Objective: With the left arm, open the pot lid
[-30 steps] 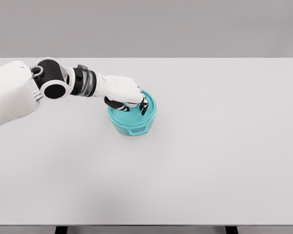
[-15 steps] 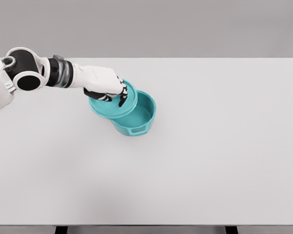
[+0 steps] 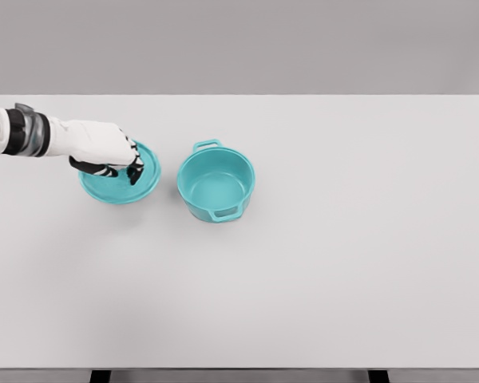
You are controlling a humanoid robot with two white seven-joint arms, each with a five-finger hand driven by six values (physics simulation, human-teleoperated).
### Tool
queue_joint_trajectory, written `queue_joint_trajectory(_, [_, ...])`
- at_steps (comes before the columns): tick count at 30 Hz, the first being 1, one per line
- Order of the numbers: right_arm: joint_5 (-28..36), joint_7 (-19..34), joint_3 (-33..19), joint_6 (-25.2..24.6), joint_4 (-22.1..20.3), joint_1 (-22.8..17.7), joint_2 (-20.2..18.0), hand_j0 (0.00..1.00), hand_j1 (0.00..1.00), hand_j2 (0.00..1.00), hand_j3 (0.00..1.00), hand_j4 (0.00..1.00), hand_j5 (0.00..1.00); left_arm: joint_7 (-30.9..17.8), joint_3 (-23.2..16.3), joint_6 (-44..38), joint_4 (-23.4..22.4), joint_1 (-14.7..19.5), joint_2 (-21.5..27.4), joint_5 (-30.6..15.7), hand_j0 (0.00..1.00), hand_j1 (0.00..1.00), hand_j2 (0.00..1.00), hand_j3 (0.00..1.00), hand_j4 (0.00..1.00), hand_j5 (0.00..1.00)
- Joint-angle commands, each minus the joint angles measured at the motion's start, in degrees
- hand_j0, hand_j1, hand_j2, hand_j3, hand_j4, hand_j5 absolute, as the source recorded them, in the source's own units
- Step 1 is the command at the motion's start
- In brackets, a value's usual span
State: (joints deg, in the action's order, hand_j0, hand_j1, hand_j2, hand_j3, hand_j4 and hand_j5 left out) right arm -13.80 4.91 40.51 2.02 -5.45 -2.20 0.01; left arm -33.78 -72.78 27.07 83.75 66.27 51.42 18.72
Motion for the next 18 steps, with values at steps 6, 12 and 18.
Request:
queue_joint_trajectory(6, [0.0, 0.0, 0.0, 0.0, 0.0, 0.0, 0.0, 1.0, 1.0, 1.0, 1.0, 1.0, 1.0, 0.1, 0.2, -0.1, 0.0, -0.4, 0.2, 0.2, 1.0, 1.0, 1.0, 1.0, 1.0, 1.0])
queue_joint_trajectory(12, [0.0, 0.0, 0.0, 0.0, 0.0, 0.0, 0.0, 1.0, 1.0, 1.0, 1.0, 1.0, 1.0, 0.3, 0.9, -0.2, -2.6, -1.3, 3.7, -0.7, 1.0, 1.0, 1.0, 1.0, 1.0, 1.0])
queue_joint_trajectory(18, [0.0, 0.0, 0.0, 0.0, 0.0, 0.0, 0.0, 1.0, 1.0, 1.0, 1.0, 1.0, 1.0, 0.7, 6.4, 5.4, -14.8, -2.3, 6.2, -5.4, 1.0, 1.0, 1.0, 1.0, 1.0, 1.0])
